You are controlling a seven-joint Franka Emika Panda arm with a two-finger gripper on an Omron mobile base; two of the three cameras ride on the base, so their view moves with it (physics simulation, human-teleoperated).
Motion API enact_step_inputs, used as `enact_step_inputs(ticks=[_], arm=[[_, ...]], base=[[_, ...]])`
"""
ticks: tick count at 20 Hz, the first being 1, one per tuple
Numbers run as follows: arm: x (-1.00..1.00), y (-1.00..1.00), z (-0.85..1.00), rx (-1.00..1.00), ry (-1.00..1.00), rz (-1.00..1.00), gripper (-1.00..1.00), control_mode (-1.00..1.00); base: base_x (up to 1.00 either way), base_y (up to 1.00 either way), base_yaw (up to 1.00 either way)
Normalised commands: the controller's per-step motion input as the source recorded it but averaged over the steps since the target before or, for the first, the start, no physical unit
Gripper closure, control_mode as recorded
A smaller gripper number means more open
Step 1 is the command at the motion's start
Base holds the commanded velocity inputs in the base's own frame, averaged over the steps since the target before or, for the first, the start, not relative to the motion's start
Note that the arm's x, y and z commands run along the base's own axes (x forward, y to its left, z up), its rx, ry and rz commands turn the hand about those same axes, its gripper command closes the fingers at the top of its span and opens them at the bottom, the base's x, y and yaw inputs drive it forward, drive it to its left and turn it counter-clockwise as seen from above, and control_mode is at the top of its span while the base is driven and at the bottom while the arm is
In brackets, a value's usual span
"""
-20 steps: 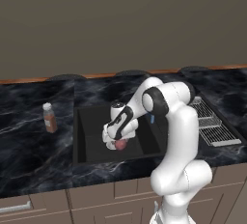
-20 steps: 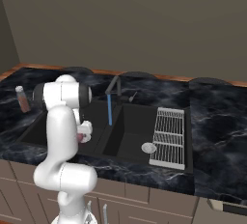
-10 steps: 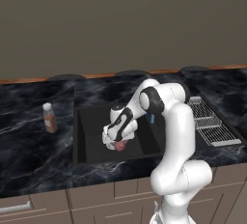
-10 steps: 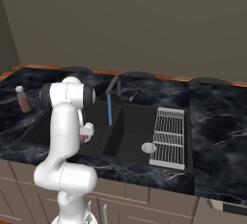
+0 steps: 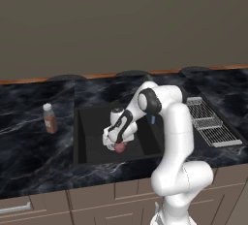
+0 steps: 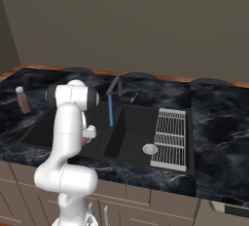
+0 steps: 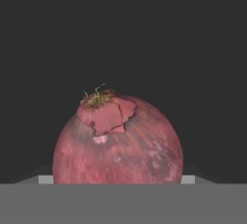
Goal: Turn on the sink faucet. Then move the onion from the counter to the sink. Turn off the sink. Move the vegetable from the sink to the pot next to the stove. Finally move the pot to the rear right burner.
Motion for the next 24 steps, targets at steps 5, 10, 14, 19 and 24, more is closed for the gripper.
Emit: enact_step_inputs(ticks=[5,10,14,19,24], arm=[[0.09,0.00,-0.15,0.00,0.00,0.00,-1.00,-1.00],[0.05,0.00,-0.09,0.00,0.00,-0.01,-1.00,-1.00],[0.00,0.00,-0.03,0.00,0.00,0.00,-1.00,-1.00],[0.00,0.00,0.00,0.00,0.00,-0.01,-1.00,-1.00],[0.00,0.00,0.17,0.00,0.00,-0.01,-1.00,-1.00]], base=[[0.00,0.00,0.00],[0.00,0.00,0.00],[0.00,0.00,0.00],[0.00,0.00,0.00],[0.00,0.00,0.00]])
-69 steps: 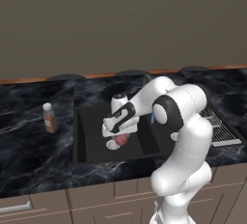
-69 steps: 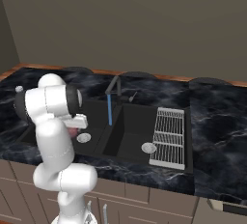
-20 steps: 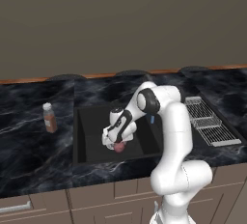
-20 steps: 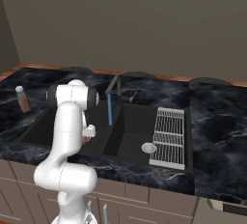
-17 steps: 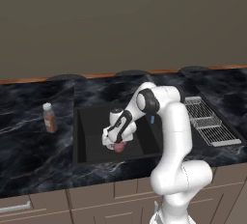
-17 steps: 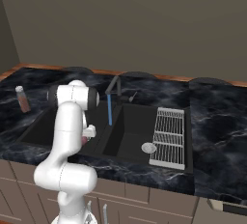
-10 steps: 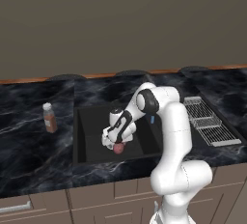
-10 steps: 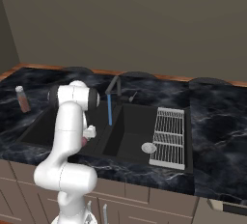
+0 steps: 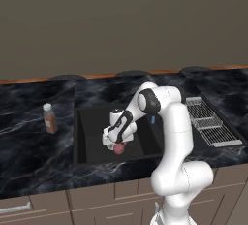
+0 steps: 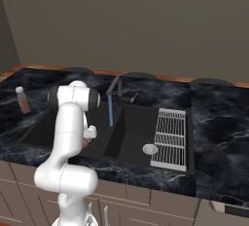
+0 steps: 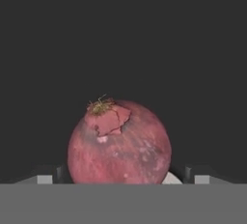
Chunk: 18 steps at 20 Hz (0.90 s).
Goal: Turn on the sink faucet. Then move the onion from the counter to the sink. Turn off the sink. Move the vegetable from the sink to the pot next to the stove. Finally move the pot to the rear right burner.
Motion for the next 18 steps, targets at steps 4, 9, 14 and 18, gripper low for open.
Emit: enact_step_inputs(ticks=[4,9,14,18], arm=[[-0.11,-0.07,0.27,0.01,-0.02,-0.04,-1.00,-1.00],[-0.12,-0.06,0.42,0.01,-0.04,-0.05,-1.00,-1.00],[-0.17,-0.04,0.50,0.01,-0.07,-0.05,-1.00,-1.00],[-0.27,-0.03,0.57,0.01,-0.10,-0.04,-1.00,-1.00]], base=[[0.00,0.00,0.00],[0.00,0.00,0.00],[0.00,0.00,0.00],[0.00,0.00,0.00]])
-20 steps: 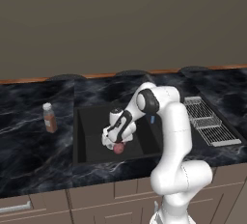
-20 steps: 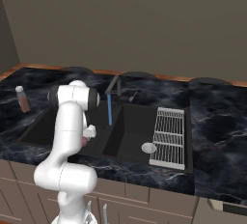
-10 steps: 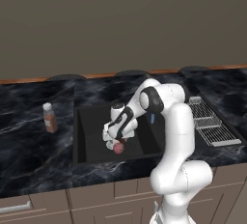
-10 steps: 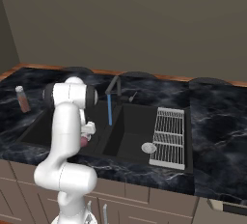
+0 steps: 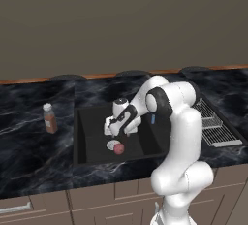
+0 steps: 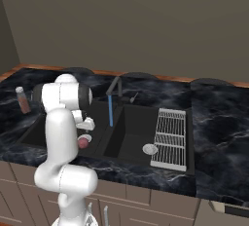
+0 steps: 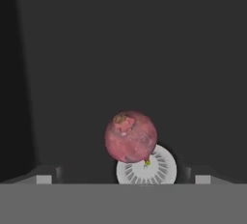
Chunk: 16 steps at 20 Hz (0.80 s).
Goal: Turn on the sink faucet. Then move the onion from the counter to the sink. Turn off the sink. Move the vegetable from the sink to the pot next to the stove. Finally move the pot to the rear right burner.
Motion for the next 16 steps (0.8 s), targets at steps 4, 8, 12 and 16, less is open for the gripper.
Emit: enact_step_inputs(ticks=[4,8,12,16], arm=[[-0.30,-0.02,0.56,0.00,-0.12,-0.05,-1.00,-1.00],[-0.39,-0.12,0.55,0.01,-0.12,-0.07,-1.00,-1.00],[-0.45,-0.16,0.55,0.03,-0.12,-0.08,-1.00,-1.00],[-0.46,-0.18,0.58,0.05,-0.12,-0.09,-1.00,-1.00]], base=[[0.00,0.00,0.00],[0.00,0.00,0.00],[0.00,0.00,0.00],[0.00,0.00,0.00]])
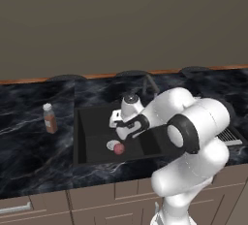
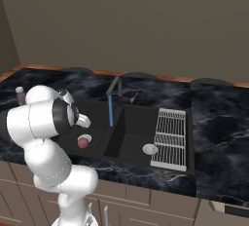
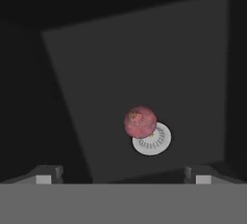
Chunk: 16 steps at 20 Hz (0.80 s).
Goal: Turn on the sink faucet. Then move the onion from the counter to the sink. Turn off the sink. Move the vegetable from the sink to the pot next to the stove. Finally move the pot to the rear right burner.
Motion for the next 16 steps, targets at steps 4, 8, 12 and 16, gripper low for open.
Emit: enact_step_inputs(ticks=[4,8,12,16], arm=[[-0.40,-0.16,0.62,0.04,-0.12,-0.08,-1.00,-1.00],[-0.37,-0.17,0.60,0.04,-0.10,-0.08,-1.00,-1.00],[-0.40,-0.21,0.54,0.05,-0.09,-0.08,-1.00,-1.00],[-0.38,-0.26,0.50,0.06,-0.08,-0.08,-1.00,-1.00]], base=[[0.00,0.00,0.00],[0.00,0.00,0.00],[0.00,0.00,0.00],[0.00,0.00,0.00]])
